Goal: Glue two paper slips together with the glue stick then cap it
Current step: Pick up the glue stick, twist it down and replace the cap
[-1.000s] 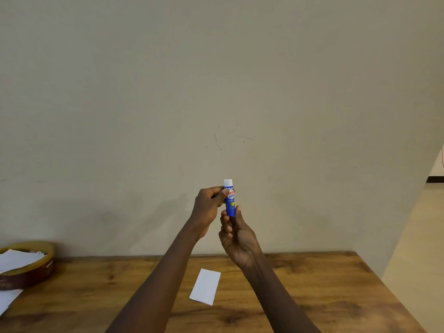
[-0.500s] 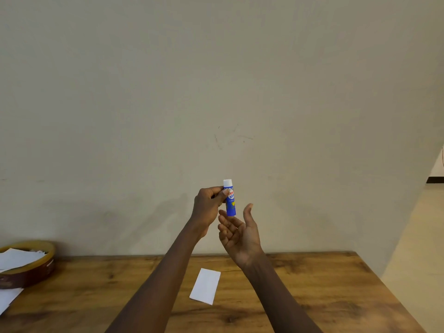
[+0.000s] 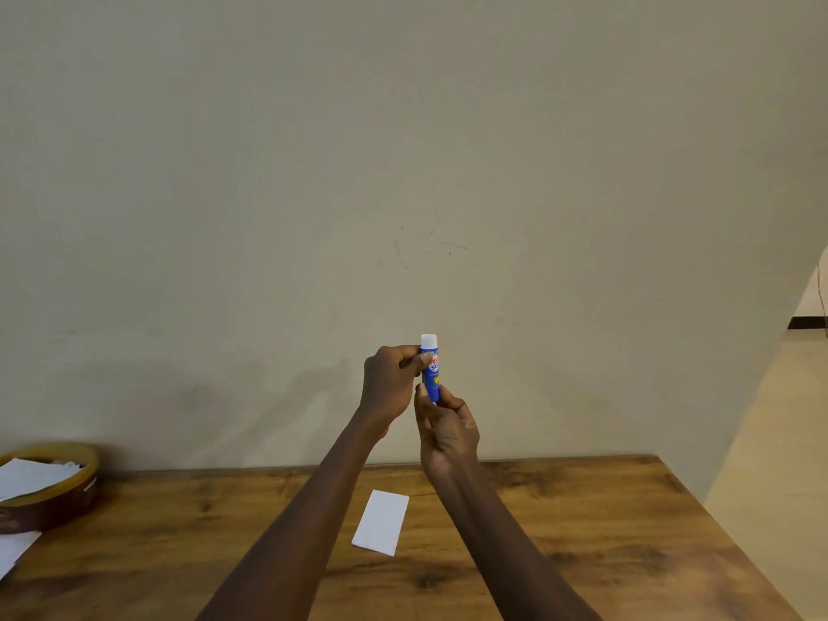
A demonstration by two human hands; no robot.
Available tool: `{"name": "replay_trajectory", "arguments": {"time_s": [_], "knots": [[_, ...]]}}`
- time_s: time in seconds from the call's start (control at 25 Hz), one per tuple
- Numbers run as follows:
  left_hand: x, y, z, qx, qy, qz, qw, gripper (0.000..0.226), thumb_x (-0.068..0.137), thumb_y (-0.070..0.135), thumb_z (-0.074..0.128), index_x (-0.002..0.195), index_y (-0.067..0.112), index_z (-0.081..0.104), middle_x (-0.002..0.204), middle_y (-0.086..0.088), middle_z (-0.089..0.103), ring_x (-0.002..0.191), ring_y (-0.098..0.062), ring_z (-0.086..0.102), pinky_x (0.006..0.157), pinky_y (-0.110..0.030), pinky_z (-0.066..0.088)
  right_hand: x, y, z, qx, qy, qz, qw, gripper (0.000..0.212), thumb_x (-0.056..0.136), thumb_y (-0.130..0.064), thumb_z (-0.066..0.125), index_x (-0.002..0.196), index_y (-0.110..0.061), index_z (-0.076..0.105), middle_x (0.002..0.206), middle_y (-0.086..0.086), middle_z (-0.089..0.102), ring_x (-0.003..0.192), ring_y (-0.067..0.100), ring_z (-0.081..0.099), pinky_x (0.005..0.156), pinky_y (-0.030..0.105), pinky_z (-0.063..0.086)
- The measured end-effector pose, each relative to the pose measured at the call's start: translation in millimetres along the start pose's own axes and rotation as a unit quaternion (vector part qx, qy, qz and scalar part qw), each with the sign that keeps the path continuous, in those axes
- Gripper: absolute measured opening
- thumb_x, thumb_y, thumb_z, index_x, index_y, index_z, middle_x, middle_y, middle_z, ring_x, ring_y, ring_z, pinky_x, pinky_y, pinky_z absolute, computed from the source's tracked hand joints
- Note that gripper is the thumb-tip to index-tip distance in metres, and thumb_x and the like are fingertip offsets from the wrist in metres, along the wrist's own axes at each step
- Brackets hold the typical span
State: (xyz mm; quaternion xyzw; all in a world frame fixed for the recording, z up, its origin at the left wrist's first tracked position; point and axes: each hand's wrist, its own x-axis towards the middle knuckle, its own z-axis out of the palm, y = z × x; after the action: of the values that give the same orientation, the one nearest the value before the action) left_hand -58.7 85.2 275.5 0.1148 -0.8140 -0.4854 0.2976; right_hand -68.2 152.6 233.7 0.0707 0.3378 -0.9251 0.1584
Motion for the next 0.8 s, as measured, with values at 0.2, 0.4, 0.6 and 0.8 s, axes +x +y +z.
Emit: {"name": "replay_trajectory", "arguments": {"time_s": [0.2,0.4,0.6,0.8], "knots": [[0,1,4,-0.041,0.02,-0.032,0.998,0.023,0.087,0.015,0.053,0.101,0.0,0.064,0.088,-0.012,0.063,0.077,-0.022,0.053,0.067,-0.029,0.044,3,-2,-2,-0.015,-0.018,-0.015,1.0,0.015,0.079,-0.005,0.062,0.094,-0.004,0.059,0.093,0.015,0.062,0.087,0.024,0.063,0.068,0.028,0.056],[2,-1,-5,-0.085,-0.058,-0.027,0.994,0.026,0.089,0.016,0.049,0.103,-0.001,0.062,0.093,-0.014,0.063,0.081,-0.022,0.053,0.075,-0.03,0.045,8,-16,-14,0.035,-0.123,0.167,0.978,0.047,0.087,-0.045,0.046,0.083,-0.001,0.062,0.052,0.006,0.065,0.042,0.008,0.058,0.041,0.016,0.05],[1,-2,-2,-0.066,-0.036,-0.013,0.997,0.027,0.089,0.016,0.049,0.108,0.001,0.061,0.108,-0.019,0.066,0.086,-0.018,0.057,0.07,-0.019,0.045,5,-7,-11,0.147,-0.126,0.153,0.969,0.023,0.087,-0.021,0.051,0.093,0.0,0.057,0.064,0.013,0.069,0.052,0.012,0.067,0.045,0.02,0.055],[0,-7,3,-0.011,0.018,-0.03,0.999,0.027,0.089,0.017,0.05,0.107,0.0,0.061,0.106,-0.02,0.067,0.081,-0.018,0.055,0.062,-0.014,0.04,4,0,-11,0.119,-0.109,0.105,0.981,0.019,0.085,-0.015,0.054,0.097,0.0,0.057,0.085,0.015,0.063,0.056,0.014,0.069,0.053,0.022,0.058]]}}
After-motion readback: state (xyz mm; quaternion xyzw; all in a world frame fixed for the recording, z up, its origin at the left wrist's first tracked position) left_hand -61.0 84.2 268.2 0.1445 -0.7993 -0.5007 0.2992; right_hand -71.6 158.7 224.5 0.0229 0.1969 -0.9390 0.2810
